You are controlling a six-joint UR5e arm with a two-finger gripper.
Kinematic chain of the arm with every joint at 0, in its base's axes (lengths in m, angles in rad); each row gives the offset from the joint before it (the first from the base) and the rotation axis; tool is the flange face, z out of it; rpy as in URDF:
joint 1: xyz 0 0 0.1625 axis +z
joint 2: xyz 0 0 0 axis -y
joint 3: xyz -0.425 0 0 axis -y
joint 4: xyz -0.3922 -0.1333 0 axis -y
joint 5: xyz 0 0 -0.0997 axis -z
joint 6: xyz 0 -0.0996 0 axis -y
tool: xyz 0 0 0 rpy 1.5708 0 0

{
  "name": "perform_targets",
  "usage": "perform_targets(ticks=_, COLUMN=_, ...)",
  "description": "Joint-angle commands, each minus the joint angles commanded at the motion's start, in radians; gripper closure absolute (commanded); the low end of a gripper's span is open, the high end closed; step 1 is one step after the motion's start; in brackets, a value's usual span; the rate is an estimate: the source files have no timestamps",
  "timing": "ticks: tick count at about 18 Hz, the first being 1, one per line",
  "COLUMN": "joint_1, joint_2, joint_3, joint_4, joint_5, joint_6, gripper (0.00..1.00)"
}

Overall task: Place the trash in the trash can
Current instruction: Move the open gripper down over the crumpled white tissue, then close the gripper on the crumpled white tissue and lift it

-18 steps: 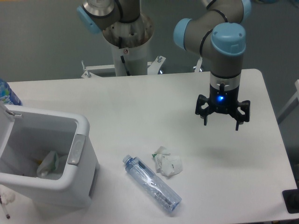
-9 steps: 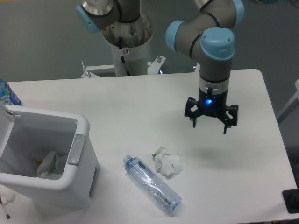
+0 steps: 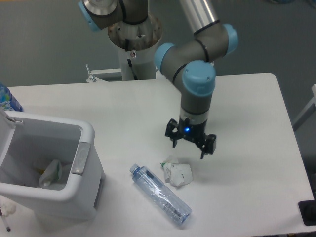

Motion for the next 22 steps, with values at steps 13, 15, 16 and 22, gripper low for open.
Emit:
perform_targets(ticks=13, joint_1=-0.1, joint_2=-0.137, joint_3=0.101, joint_4=0.015, joint_5=0.201, joint_6=-0.209, gripper=0.0)
perform_targets(ticks=15, joint_1=-0.1, joint_2=-0.146, joint_3=0.112, joint_4=0.015, joint_5=0.224, joint_6=-0.213, gripper=0.06)
perform_targets(ticks=16, joint_1=-0.1, joint_2=-0.15, joint_3=0.12, joint_4=0.015, joint_5=0.229, joint_6=-0.219, gripper=0.25)
perform_targets(ticks=22, joint_1=-0.1, joint_2=-0.155, joint_3=0.126, joint_4=0.014, joint_5=0.227, joint_6=-0.225, gripper=0.98)
